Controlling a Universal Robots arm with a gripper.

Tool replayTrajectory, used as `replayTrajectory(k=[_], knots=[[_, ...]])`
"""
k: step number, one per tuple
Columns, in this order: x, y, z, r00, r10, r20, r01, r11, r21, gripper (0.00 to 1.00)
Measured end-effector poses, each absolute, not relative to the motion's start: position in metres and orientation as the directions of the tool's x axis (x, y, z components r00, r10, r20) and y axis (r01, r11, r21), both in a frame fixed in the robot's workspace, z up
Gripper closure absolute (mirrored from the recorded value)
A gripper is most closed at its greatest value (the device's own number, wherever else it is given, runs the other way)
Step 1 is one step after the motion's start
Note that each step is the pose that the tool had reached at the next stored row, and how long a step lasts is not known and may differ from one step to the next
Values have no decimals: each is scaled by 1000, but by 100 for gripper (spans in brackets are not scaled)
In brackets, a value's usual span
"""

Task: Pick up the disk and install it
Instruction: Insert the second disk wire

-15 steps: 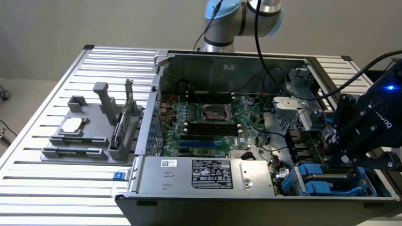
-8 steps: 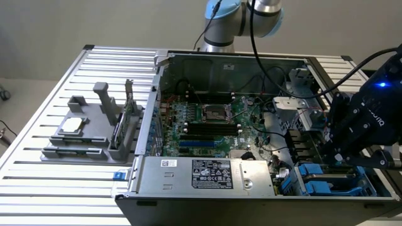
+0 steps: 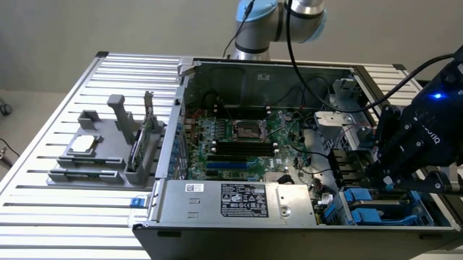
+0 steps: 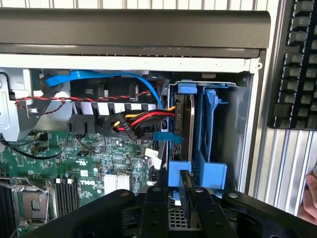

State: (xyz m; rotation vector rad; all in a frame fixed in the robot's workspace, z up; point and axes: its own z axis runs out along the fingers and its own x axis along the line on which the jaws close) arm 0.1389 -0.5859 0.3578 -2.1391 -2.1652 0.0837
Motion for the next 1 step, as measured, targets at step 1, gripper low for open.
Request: replayTrajectory(k=[1], knots=[[139,-586,358,-11,999,30,994,14,-107,75]])
